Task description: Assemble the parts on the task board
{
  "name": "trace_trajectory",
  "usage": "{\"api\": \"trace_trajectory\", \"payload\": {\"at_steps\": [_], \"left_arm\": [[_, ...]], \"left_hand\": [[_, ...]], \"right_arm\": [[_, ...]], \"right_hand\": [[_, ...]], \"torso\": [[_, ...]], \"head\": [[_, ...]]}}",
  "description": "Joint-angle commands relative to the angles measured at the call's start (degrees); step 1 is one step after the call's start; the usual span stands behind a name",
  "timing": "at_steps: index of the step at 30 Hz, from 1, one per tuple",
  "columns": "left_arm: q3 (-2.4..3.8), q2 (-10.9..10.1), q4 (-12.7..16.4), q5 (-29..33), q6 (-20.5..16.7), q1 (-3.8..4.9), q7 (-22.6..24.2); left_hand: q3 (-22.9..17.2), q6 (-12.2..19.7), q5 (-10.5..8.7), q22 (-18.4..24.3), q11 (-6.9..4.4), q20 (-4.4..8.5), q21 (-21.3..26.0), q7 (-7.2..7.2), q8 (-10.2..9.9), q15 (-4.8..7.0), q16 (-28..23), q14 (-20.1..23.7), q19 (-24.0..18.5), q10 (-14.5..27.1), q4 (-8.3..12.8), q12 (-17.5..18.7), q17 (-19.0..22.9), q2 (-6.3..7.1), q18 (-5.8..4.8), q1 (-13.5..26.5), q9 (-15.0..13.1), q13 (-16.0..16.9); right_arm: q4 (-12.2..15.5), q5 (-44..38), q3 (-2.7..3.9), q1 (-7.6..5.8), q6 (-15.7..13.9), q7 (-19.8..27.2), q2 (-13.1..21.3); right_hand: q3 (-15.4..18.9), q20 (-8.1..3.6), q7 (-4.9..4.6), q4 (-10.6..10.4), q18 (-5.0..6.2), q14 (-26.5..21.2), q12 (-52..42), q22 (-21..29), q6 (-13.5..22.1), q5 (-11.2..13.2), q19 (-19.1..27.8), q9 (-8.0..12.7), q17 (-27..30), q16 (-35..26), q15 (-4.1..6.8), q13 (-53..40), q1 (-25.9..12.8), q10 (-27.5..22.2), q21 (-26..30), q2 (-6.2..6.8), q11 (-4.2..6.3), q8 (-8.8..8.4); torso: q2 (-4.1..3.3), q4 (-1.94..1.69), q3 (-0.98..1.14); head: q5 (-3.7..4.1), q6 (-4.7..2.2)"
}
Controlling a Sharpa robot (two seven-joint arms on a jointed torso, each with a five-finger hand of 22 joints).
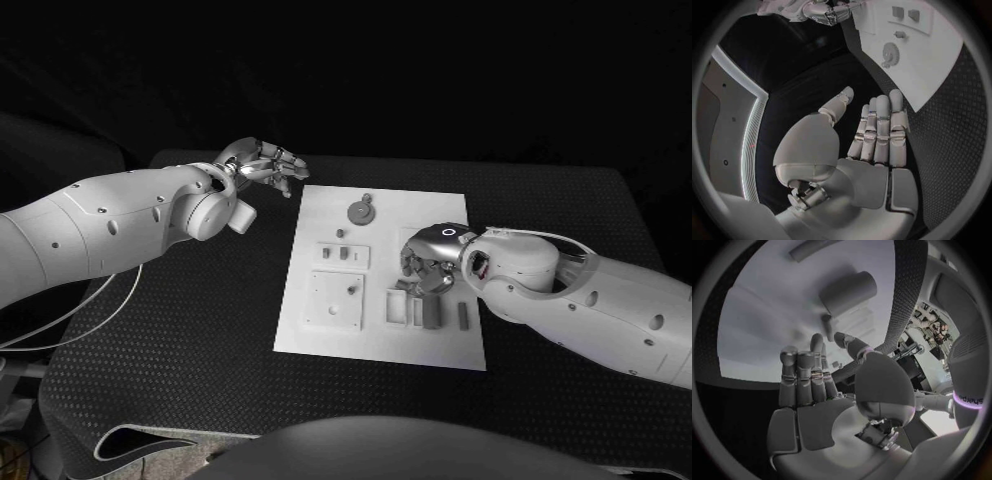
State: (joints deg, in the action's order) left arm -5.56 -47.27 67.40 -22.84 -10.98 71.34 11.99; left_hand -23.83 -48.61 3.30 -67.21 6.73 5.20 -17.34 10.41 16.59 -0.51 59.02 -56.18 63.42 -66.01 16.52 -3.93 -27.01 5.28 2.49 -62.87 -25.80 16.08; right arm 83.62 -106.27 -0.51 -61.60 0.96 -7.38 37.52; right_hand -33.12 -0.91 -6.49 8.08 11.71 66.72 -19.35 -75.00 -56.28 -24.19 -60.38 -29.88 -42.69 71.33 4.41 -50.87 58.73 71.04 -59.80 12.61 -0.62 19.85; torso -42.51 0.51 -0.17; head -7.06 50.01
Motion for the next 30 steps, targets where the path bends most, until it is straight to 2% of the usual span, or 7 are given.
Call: {"api": "trace_trajectory", "payload": {"at_steps": [1, 12, 18, 30], "left_arm": [[0.03, 0.1, 0.1, 0.0, 0.7, 0.06, 0.3], [0.03, 0.1, 0.0, -0.1, 0.7, 0.06, 0.3], [0.03, 0.1, 0.0, -0.1, 0.8, 0.06, 0.3], [0.03, 0.1, 0.0, -0.1, 0.8, 0.06, 0.2]], "left_hand": [[0.4, 0.2, -0.37, -0.1, -0.07, -0.02, 0.3, 0.26, 0.0, 0.04, -0.2, -0.3, 0.2, 0.3, 0.1, -0.3, -0.1, 0.25, 1.76, 0.2, 0.1, 0.1], [0.4, 0.2, -0.37, -0.1, -0.06, -0.02, 0.3, 0.26, 0.0, 0.03, -0.2, -0.3, 0.2, 0.3, 0.1, -0.3, -0.1, 0.26, 1.76, 0.2, 0.1, 0.1], [0.4, 0.2, -0.37, -0.1, -0.06, -0.02, 0.3, 0.27, 0.1, 0.03, -0.2, -0.3, 0.2, 0.3, 0.1, -0.3, -0.1, 0.26, 1.76, 0.2, 0.1, 0.1], [0.4, 0.2, -0.37, -0.1, -0.06, -0.03, 0.4, 0.27, 0.1, 0.03, -0.2, -0.3, 0.2, 0.3, 0.0, -0.3, -0.2, 0.26, 1.75, 0.2, 0.1, 0.1]], "right_arm": [[0.0, -1.1, -0.10, 0.01, 2.4, -0.6, -0.2], [-0.8, -1.6, -1.20, 0.02, 3.4, -0.9, -0.8], [-1.0, -2.0, -1.39, 0.02, 4.0, -1.1, -1.0], [-1.4, -3.7, -1.53, 0.02, 3.3, -1.9, -1.2]], "right_hand": [[0.0, -0.08, -0.11, -0.5, 3.29, -0.6, -0.4, -0.3, -0.5, 0.1, 0.1, -0.1, -0.1, 0.4, 1.03, -0.2, -0.7, -0.6, -0.1, -0.11, -0.02, 0.27], [0.0, -0.14, 0.01, -0.7, 3.29, -0.6, -1.2, -0.4, -0.8, 0.1, 0.1, -0.2, -0.2, 0.5, 1.13, -0.8, -1.1, -0.7, -0.2, -0.14, 0.09, 0.32], [0.0, -0.16, 0.03, -0.7, 3.29, -0.6, -1.3, -0.4, -0.8, 0.1, 0.1, -0.2, -0.2, 0.6, 1.15, -0.9, -1.1, -0.8, -0.2, -0.13, 0.12, 0.32], [-0.1, -0.20, 0.07, -0.7, 3.29, -0.6, -1.6, -0.5, -0.9, 0.1, 0.1, -0.2, -0.2, 0.6, 1.20, -1.1, -1.1, -0.8, -0.3, -0.26, 0.16, 0.32]], "torso": [[-0.01, -0.01, 0.01], [0.00, -0.01, -0.01], [0.01, -0.04, -0.01], [0.02, 0.02, -0.02]], "head": [[-0.02, -0.01], [0.01, -0.01], [0.01, -0.01], [0.04, -0.01]]}}
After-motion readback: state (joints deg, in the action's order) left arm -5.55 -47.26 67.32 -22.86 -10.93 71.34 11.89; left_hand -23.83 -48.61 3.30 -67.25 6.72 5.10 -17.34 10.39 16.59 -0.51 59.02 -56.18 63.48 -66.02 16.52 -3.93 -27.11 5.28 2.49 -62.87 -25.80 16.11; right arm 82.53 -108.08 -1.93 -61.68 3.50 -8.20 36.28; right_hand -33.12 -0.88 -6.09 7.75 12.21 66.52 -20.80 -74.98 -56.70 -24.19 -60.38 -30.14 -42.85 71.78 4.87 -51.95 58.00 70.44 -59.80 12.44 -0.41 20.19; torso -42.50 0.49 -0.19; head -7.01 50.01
